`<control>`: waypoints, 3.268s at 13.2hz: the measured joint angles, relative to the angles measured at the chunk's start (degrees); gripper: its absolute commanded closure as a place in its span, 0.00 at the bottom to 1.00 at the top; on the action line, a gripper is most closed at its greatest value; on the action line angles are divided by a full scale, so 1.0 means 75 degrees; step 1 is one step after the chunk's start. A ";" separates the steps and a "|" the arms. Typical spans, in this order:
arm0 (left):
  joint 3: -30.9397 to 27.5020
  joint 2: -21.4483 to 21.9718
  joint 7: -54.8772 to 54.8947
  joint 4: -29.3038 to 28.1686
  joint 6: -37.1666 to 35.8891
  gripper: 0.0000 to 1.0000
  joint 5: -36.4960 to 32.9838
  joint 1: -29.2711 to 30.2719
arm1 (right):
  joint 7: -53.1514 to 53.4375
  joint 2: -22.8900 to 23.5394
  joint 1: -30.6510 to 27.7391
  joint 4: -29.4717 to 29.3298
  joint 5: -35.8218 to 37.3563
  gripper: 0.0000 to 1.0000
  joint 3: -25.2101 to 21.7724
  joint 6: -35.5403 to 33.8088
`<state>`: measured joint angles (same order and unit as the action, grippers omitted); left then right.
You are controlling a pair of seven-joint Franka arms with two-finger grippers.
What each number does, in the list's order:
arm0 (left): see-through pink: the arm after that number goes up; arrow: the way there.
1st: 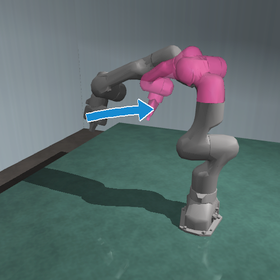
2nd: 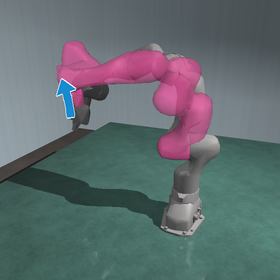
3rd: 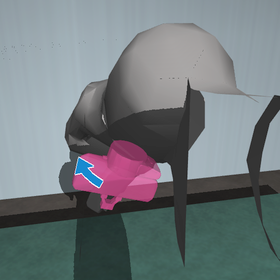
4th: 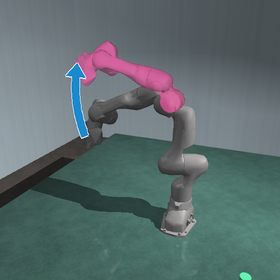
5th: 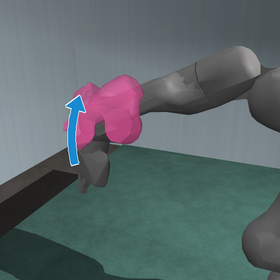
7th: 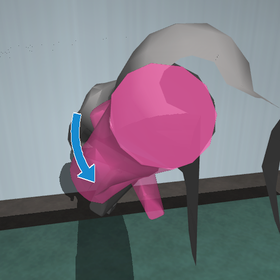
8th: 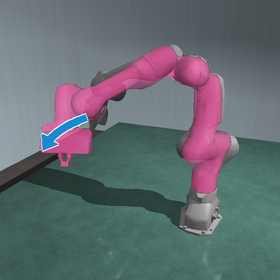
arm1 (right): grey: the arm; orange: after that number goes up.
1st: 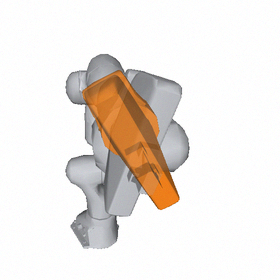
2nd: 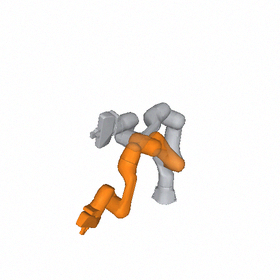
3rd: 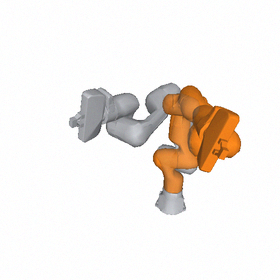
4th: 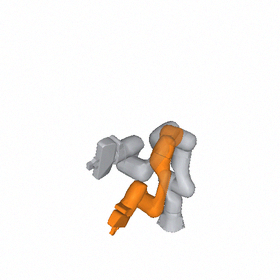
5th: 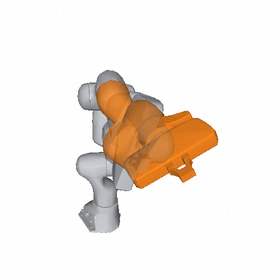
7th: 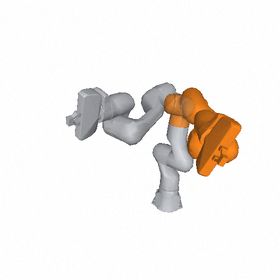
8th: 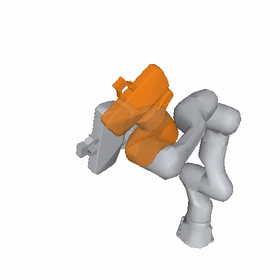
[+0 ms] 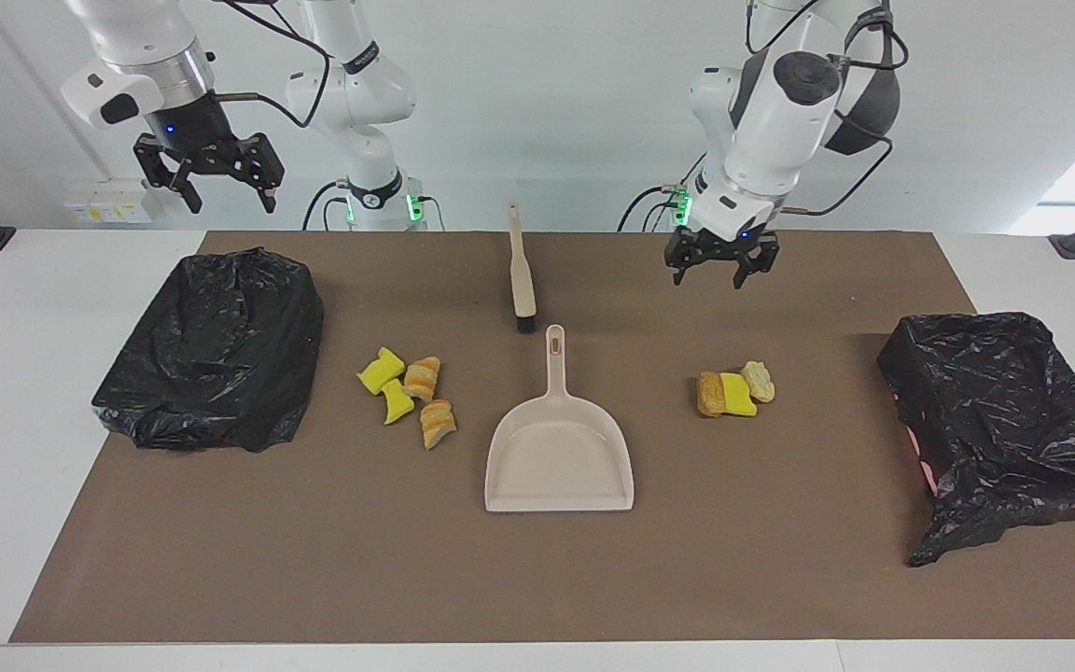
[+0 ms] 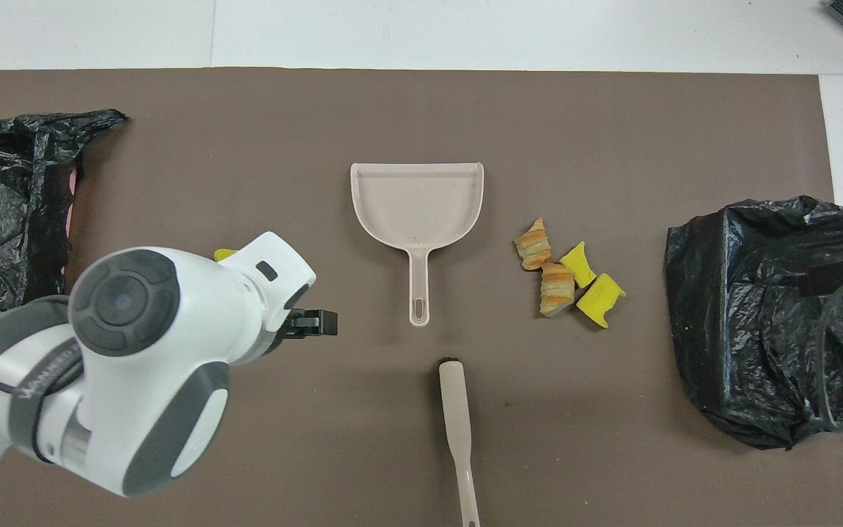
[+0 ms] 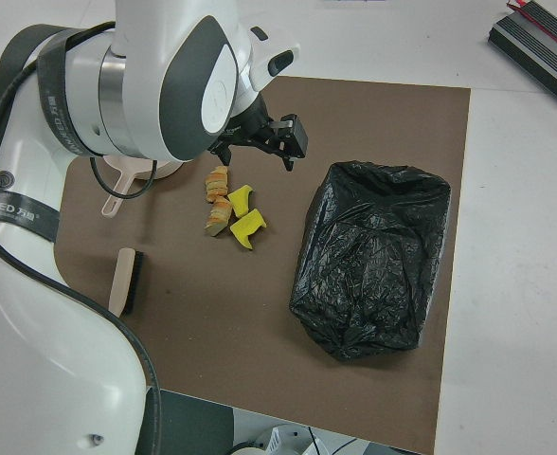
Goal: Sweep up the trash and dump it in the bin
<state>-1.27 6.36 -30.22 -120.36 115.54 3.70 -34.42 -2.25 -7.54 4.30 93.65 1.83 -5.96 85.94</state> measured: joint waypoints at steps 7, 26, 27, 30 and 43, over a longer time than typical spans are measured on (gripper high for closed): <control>0.0010 -0.0067 -0.2069 -0.1292 0.1503 0.00 -0.0061 -0.2452 | 0.0000 0.0000 0.0001 0.0004 0.0000 0.00 0.0000 0.0000; 0.0024 -0.1477 -0.3732 -0.1366 0.2895 0.00 -0.0204 -0.4417 | 0.0000 -0.0010 0.0001 0.0038 0.0000 0.00 0.0000 0.0000; 0.0025 -0.1446 -0.3732 -0.1328 0.2861 0.00 -0.0206 -0.4417 | 0.0000 -0.0011 0.0001 0.0039 0.0000 0.00 0.0000 0.0000; 0.0055 -0.1382 -0.3732 -0.1186 0.2687 0.10 -0.0208 -0.4439 | 0.0000 -0.0013 0.0001 0.0041 0.0000 0.00 0.0000 0.0000; 0.0077 -0.1280 -0.3836 -0.1161 0.2164 1.00 -0.0202 -0.4456 | 0.0000 -0.0016 0.0001 0.0057 0.0000 0.00 0.0000 0.0000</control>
<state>-0.69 -3.23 -58.99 -129.07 131.77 2.18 -67.85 -2.25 -7.66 4.31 94.08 1.83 -5.96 85.94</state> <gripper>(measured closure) 0.736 0.000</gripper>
